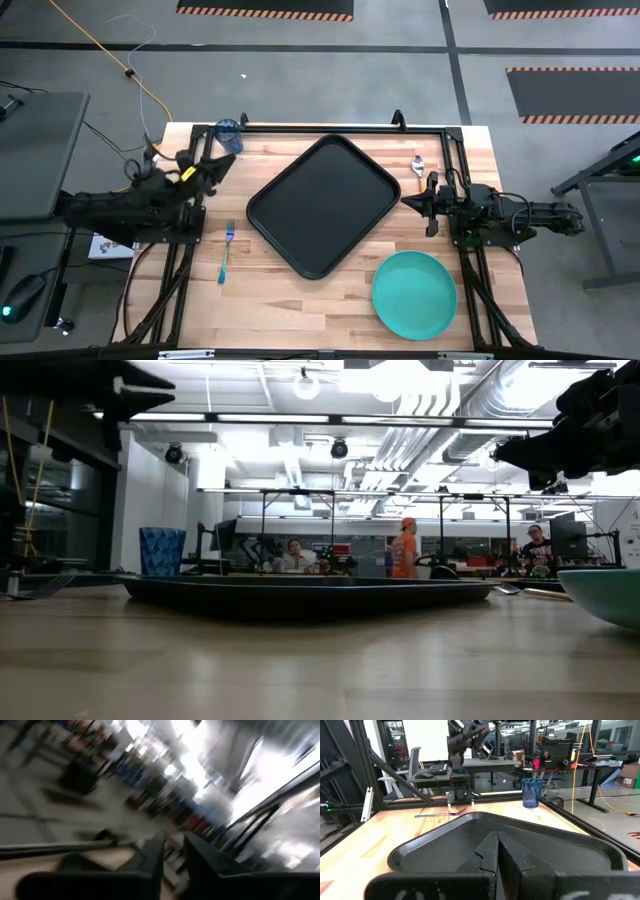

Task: Pick and place plate/cup/fork/spoon on tray
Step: Put the blue cup on the black tray, then put the orange spoon on the black tray to the right of the blue cup

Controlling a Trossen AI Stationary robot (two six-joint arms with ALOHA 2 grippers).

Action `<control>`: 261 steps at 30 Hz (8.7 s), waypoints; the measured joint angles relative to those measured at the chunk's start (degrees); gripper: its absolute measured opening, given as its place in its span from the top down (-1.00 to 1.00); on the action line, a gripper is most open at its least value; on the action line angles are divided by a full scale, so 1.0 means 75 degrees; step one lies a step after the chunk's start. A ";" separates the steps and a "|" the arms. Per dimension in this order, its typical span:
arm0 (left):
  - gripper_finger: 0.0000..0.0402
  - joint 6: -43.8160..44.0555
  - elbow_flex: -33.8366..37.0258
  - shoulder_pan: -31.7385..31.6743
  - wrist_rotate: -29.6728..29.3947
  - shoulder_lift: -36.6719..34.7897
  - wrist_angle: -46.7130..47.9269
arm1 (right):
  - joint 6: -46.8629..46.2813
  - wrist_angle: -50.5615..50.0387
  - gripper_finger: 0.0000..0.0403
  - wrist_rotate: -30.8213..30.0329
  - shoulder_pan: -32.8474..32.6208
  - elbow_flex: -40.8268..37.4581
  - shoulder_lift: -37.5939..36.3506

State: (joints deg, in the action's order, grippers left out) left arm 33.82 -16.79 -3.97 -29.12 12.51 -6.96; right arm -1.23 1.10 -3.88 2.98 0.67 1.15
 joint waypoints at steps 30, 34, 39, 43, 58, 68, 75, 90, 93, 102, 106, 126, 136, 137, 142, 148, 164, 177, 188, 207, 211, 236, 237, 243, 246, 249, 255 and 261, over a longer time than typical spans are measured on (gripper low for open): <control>-0.34 -0.0147 -0.6075 -0.4622 0.1752 0.6594 0.9826 | -0.0003 0.0000 1.00 0.0000 0.0000 -0.0003 0.0000; -0.34 -0.0713 -0.6051 -0.4970 0.1971 0.6899 0.9390 | -0.0003 0.0000 1.00 0.0000 0.0000 -0.0003 0.0000; -0.34 -0.1073 -0.6051 -0.5316 0.2264 0.7186 0.9279 | 0.0000 0.0000 1.00 0.0000 0.0000 0.0000 0.0003; -0.34 -0.1370 -0.6051 -0.5503 0.2269 0.7355 0.9279 | 0.0000 0.0000 1.00 -0.0001 0.0000 -0.0002 0.0000; -0.34 -0.2777 -0.6051 -0.6811 0.3185 0.7734 0.9284 | 0.0000 0.0000 1.00 -0.0001 0.0000 -0.0003 0.0000; -0.34 -0.3002 -0.6051 -0.7282 0.3685 0.7734 0.9111 | 0.0000 0.0000 1.00 0.0000 0.0000 0.0000 0.0000; -0.34 -0.2798 -0.6051 -0.7278 0.3681 0.7765 0.8872 | 0.0000 0.0000 1.00 0.0000 0.0000 -0.0003 0.0000; -0.34 -0.2340 -0.6051 -0.7241 0.3392 0.8843 0.8673 | -0.0001 0.0000 1.00 -0.0001 0.0000 -0.0002 0.0001; -0.34 -0.2454 -0.6051 -0.7241 0.3362 0.9047 0.8146 | -0.0002 0.0000 1.00 0.0000 0.0000 -0.0003 0.0000; -0.34 -0.2781 -0.6060 -0.7241 0.3187 0.9795 0.7574 | -0.0003 0.0000 1.00 -0.0003 0.0000 -0.0003 0.0002; -0.34 -0.2798 -0.6060 -0.7235 0.3161 1.0248 0.7545 | -0.0003 0.0000 1.00 -0.0003 0.0000 -0.0003 0.0000; 0.96 -0.3080 -0.6959 -0.6338 0.2483 1.0357 0.7824 | -0.0003 0.0000 1.00 0.0000 0.0000 0.0000 0.0001; 0.98 -0.3201 -1.0035 -0.3729 0.2545 1.0713 0.8480 | -0.0001 0.0000 1.00 -0.0001 0.0000 -0.0001 0.0001; 0.98 -0.3138 -1.0358 -0.3430 0.2551 1.0871 0.8512 | -0.0003 0.0000 1.00 0.0000 0.0000 0.0000 0.0000; 0.99 -0.3013 -1.2092 -0.2135 0.2623 1.2121 0.9058 | -0.0001 0.0000 1.00 0.0000 0.0000 -0.0002 0.0000; 0.99 -0.3457 -1.3936 -0.1288 0.2726 1.3923 0.9596 | -0.0003 0.0000 1.00 0.0000 0.0000 -0.0003 0.0001; 1.00 -0.4067 -1.4931 -0.1913 0.2287 1.6141 0.9997 | 0.0000 0.0000 1.00 0.0000 0.0000 0.0000 0.0003; 0.94 -0.4280 -1.4727 -0.2491 0.3246 1.6168 0.9713 | -0.0001 0.0000 1.00 0.0000 0.0000 -0.0003 0.0000; 0.59 -0.3966 -1.4727 -0.2467 0.3254 1.6168 0.9163 | -0.0002 0.0000 1.00 0.0000 0.0000 -0.0001 0.0002; -0.20 -0.3625 -1.4878 -0.2426 0.3475 1.5764 0.9343 | -0.0002 0.0000 1.00 -0.0001 0.0000 0.0000 0.0003; -0.20 -0.3529 -1.4885 -0.2453 0.3555 1.5640 0.9250 | -0.0003 0.0000 1.00 0.0000 0.0000 -0.0003 0.0003; -0.20 -0.2331 -1.4832 -0.2218 0.3109 1.3696 0.7913 | 0.0000 0.0000 1.00 0.0000 0.0000 -0.0003 0.0003; -0.20 -0.2332 -1.4696 -0.2136 0.3092 1.3640 0.7808 | -0.0002 0.0000 1.00 -0.0003 0.0000 -0.0003 0.0003; -0.20 -0.2384 -1.2608 -0.1485 0.3074 1.2574 0.6020 | -0.0001 0.0000 1.00 -0.0001 0.0000 -0.0003 0.0003; -0.20 -0.2381 -1.1080 -0.1114 0.3182 1.1504 0.4791 | -0.0003 0.0000 1.00 0.0000 0.0000 0.0000 0.0001; -0.20 -0.2305 -0.9731 -0.0861 0.3228 1.0309 0.3985 | -0.0003 0.0000 1.00 0.0000 0.0000 -0.0003 0.0000; -0.20 -0.1881 -0.7889 -0.0821 0.3013 0.8269 0.2760 | -0.0003 0.0000 1.00 -0.0001 0.0000 0.0000 0.0000; -0.20 -0.2441 -0.6733 -0.0818 0.3000 0.6970 0.1885 | -0.0002 0.0000 1.00 -0.0001 0.0000 -0.0001 0.0000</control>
State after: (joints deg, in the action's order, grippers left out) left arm 15.51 -67.29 -10.11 -6.63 64.79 7.18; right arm -1.25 1.10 -3.89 2.98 0.66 1.15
